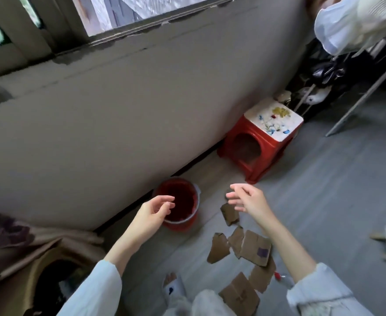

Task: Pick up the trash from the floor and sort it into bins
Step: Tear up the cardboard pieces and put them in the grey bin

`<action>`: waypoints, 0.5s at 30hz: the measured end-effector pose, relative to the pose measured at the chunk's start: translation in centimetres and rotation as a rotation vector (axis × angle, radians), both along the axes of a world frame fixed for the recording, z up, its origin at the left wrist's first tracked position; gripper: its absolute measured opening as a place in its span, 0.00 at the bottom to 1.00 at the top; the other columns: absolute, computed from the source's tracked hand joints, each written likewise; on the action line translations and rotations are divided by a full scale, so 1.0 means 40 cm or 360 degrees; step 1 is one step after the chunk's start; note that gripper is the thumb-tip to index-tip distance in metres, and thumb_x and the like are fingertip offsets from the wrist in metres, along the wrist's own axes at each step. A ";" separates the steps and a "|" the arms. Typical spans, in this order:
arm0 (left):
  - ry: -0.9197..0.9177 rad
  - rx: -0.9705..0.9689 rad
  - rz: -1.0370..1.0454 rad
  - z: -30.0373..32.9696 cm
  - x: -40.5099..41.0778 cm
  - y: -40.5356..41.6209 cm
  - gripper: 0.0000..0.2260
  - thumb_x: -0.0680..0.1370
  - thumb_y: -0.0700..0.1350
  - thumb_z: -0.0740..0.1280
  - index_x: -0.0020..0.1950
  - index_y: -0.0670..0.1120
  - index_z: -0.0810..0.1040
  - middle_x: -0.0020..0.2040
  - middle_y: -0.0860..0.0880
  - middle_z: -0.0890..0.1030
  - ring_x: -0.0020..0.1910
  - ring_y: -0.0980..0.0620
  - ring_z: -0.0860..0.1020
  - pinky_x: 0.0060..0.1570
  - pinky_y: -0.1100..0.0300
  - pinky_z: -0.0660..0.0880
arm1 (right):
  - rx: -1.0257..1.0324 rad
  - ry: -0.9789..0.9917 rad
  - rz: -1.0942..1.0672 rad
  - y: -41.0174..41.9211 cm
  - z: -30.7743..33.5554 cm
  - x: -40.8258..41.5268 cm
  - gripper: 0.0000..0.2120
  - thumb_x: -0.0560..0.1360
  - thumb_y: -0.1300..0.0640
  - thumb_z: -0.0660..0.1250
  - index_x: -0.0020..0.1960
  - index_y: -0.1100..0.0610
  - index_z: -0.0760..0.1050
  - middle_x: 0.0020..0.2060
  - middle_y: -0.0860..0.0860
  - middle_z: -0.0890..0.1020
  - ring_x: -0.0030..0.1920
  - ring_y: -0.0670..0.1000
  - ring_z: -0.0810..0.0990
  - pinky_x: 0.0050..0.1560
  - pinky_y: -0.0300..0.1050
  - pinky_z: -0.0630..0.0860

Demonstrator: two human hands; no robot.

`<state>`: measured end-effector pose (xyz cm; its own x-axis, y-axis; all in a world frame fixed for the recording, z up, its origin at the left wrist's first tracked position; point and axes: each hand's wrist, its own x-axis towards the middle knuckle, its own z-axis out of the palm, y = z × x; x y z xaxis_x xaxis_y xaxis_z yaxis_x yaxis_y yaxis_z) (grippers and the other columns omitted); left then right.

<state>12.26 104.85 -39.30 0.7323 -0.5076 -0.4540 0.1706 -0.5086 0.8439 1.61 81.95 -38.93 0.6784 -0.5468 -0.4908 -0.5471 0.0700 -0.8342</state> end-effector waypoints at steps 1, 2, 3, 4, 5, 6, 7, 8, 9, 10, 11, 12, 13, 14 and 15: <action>0.0016 0.0020 -0.0034 -0.009 0.008 -0.009 0.09 0.81 0.43 0.59 0.56 0.52 0.76 0.52 0.53 0.82 0.51 0.56 0.79 0.52 0.61 0.74 | 0.0004 0.0022 -0.0017 -0.005 -0.010 -0.003 0.08 0.80 0.55 0.59 0.53 0.54 0.75 0.44 0.50 0.82 0.46 0.51 0.81 0.48 0.45 0.77; 0.0029 0.0031 -0.0072 -0.020 0.016 -0.023 0.09 0.81 0.43 0.59 0.57 0.51 0.76 0.52 0.52 0.82 0.51 0.56 0.79 0.53 0.60 0.75 | 0.0009 0.0044 -0.0043 -0.014 -0.024 -0.007 0.08 0.80 0.55 0.58 0.53 0.54 0.75 0.45 0.51 0.82 0.47 0.51 0.81 0.48 0.45 0.77; 0.0038 0.0041 -0.0108 -0.031 0.024 -0.041 0.09 0.80 0.42 0.59 0.57 0.51 0.76 0.52 0.52 0.82 0.51 0.56 0.79 0.54 0.60 0.75 | 0.0015 0.0064 -0.0077 -0.025 -0.036 -0.013 0.07 0.80 0.55 0.58 0.52 0.53 0.75 0.46 0.51 0.82 0.47 0.52 0.81 0.50 0.46 0.77; 0.0049 0.0046 -0.0142 -0.042 0.029 -0.061 0.09 0.80 0.42 0.59 0.56 0.51 0.76 0.52 0.51 0.82 0.51 0.56 0.79 0.54 0.60 0.75 | 0.0020 0.0089 -0.0116 -0.038 -0.052 -0.019 0.07 0.80 0.55 0.58 0.52 0.53 0.75 0.46 0.52 0.82 0.48 0.52 0.81 0.50 0.47 0.77; 0.0061 0.0056 -0.0178 -0.050 0.032 -0.084 0.09 0.80 0.42 0.59 0.56 0.52 0.76 0.52 0.51 0.82 0.51 0.56 0.79 0.52 0.62 0.75 | 0.0028 0.0116 -0.0159 -0.054 -0.066 -0.027 0.07 0.80 0.55 0.58 0.52 0.54 0.75 0.46 0.52 0.82 0.48 0.52 0.81 0.50 0.47 0.77; 0.0067 0.0067 -0.0217 -0.062 0.035 -0.106 0.08 0.80 0.42 0.60 0.55 0.52 0.76 0.52 0.51 0.82 0.52 0.56 0.79 0.51 0.63 0.74 | 0.0038 0.0138 -0.0204 -0.069 -0.086 -0.036 0.07 0.80 0.55 0.58 0.52 0.55 0.74 0.46 0.53 0.82 0.48 0.53 0.81 0.50 0.46 0.77; 0.0058 0.0082 -0.0250 -0.069 0.037 -0.123 0.08 0.80 0.42 0.60 0.55 0.52 0.76 0.52 0.51 0.82 0.52 0.56 0.79 0.50 0.65 0.73 | 0.0045 0.0159 -0.0237 -0.082 -0.101 -0.043 0.07 0.80 0.56 0.58 0.53 0.55 0.74 0.46 0.53 0.82 0.48 0.53 0.81 0.49 0.46 0.77; 0.0047 0.0106 -0.0286 -0.083 0.039 -0.145 0.08 0.80 0.41 0.61 0.55 0.51 0.76 0.52 0.50 0.82 0.52 0.55 0.79 0.49 0.66 0.73 | 0.0061 0.0184 -0.0265 -0.098 -0.122 -0.051 0.07 0.80 0.56 0.58 0.53 0.56 0.74 0.47 0.54 0.81 0.48 0.53 0.81 0.49 0.46 0.77; 0.0039 0.0131 -0.0322 -0.097 0.040 -0.167 0.08 0.79 0.41 0.61 0.55 0.51 0.76 0.52 0.50 0.82 0.52 0.55 0.79 0.50 0.65 0.73 | 0.0085 0.0206 -0.0280 -0.114 -0.146 -0.059 0.07 0.80 0.56 0.58 0.53 0.56 0.74 0.47 0.54 0.81 0.48 0.53 0.80 0.49 0.46 0.76; 0.0030 0.0148 -0.0351 -0.111 0.039 -0.186 0.09 0.79 0.41 0.62 0.55 0.52 0.77 0.52 0.50 0.82 0.52 0.55 0.79 0.52 0.64 0.73 | 0.0113 0.0230 -0.0287 -0.130 -0.172 -0.067 0.07 0.80 0.55 0.58 0.54 0.56 0.73 0.48 0.54 0.81 0.48 0.53 0.80 0.50 0.47 0.76; 0.0015 0.0165 -0.0375 -0.130 0.037 -0.208 0.09 0.79 0.41 0.62 0.55 0.52 0.77 0.52 0.50 0.82 0.52 0.55 0.79 0.54 0.62 0.74 | 0.0136 0.0258 -0.0289 -0.148 -0.202 -0.074 0.07 0.80 0.55 0.58 0.54 0.56 0.73 0.48 0.54 0.81 0.47 0.52 0.80 0.51 0.48 0.76; 0.0001 0.0182 -0.0400 -0.152 0.035 -0.227 0.09 0.78 0.41 0.63 0.55 0.52 0.77 0.53 0.50 0.82 0.53 0.55 0.79 0.56 0.61 0.74 | 0.0152 0.0288 -0.0284 -0.163 -0.234 -0.078 0.07 0.80 0.55 0.58 0.54 0.55 0.73 0.48 0.53 0.81 0.46 0.51 0.80 0.52 0.48 0.76; -0.0001 0.0205 -0.0427 -0.188 0.026 -0.252 0.09 0.78 0.41 0.63 0.56 0.51 0.77 0.52 0.51 0.81 0.53 0.55 0.79 0.57 0.61 0.74 | 0.0158 0.0323 -0.0270 -0.182 -0.277 -0.087 0.08 0.80 0.54 0.58 0.55 0.55 0.73 0.47 0.52 0.81 0.46 0.50 0.80 0.52 0.48 0.76; -0.0005 0.0218 -0.0449 -0.233 0.018 -0.276 0.09 0.78 0.41 0.63 0.56 0.51 0.77 0.52 0.52 0.81 0.53 0.56 0.79 0.56 0.62 0.74 | 0.0153 0.0346 -0.0254 -0.201 -0.327 -0.095 0.08 0.80 0.54 0.58 0.55 0.55 0.73 0.45 0.50 0.81 0.46 0.50 0.80 0.53 0.49 0.77; -0.0008 0.0230 -0.0476 -0.271 0.011 -0.295 0.09 0.78 0.41 0.63 0.56 0.51 0.77 0.52 0.52 0.81 0.53 0.57 0.78 0.56 0.62 0.74 | 0.0151 0.0359 -0.0236 -0.215 -0.369 -0.100 0.08 0.80 0.55 0.58 0.55 0.55 0.73 0.44 0.49 0.81 0.47 0.50 0.80 0.52 0.49 0.77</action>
